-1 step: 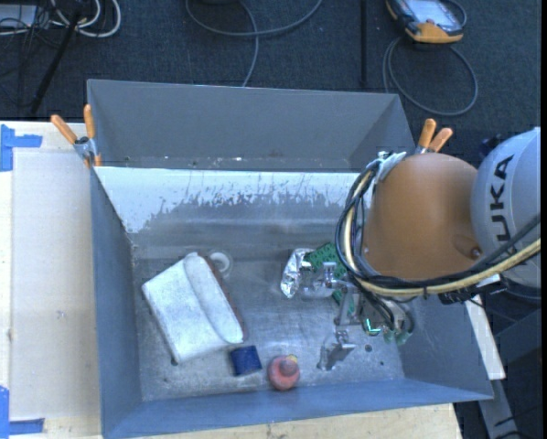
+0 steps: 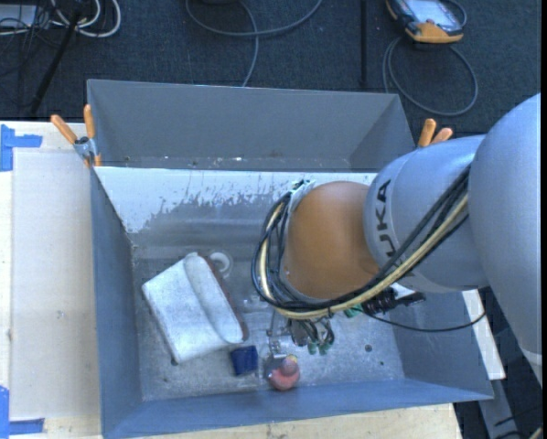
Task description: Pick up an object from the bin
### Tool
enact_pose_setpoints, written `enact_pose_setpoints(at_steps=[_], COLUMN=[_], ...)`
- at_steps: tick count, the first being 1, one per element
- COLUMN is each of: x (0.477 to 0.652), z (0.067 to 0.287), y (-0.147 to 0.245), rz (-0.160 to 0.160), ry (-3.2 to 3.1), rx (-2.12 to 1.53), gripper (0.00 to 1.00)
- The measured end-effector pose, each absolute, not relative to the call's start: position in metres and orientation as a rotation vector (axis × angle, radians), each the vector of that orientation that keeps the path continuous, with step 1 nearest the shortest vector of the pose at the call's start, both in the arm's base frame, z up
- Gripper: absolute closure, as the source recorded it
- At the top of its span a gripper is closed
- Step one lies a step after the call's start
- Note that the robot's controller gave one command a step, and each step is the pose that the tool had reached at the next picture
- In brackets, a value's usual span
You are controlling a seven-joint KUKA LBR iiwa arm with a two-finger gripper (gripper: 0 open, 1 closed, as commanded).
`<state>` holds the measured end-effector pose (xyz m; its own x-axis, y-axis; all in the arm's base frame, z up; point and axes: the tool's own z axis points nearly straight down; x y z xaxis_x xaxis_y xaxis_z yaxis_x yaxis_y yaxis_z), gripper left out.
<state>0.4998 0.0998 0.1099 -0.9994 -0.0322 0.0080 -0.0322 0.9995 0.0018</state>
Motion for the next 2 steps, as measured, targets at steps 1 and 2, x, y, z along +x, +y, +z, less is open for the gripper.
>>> enact_pose_setpoints(at_steps=[1,2], x=[0.4932,0.4942], z=[0.0849,0.086], y=[0.1483,0.1461], rz=[-0.002,0.0], ry=[-3.134,-3.136], rx=[0.146,0.136], gripper=[0.0,1.0])
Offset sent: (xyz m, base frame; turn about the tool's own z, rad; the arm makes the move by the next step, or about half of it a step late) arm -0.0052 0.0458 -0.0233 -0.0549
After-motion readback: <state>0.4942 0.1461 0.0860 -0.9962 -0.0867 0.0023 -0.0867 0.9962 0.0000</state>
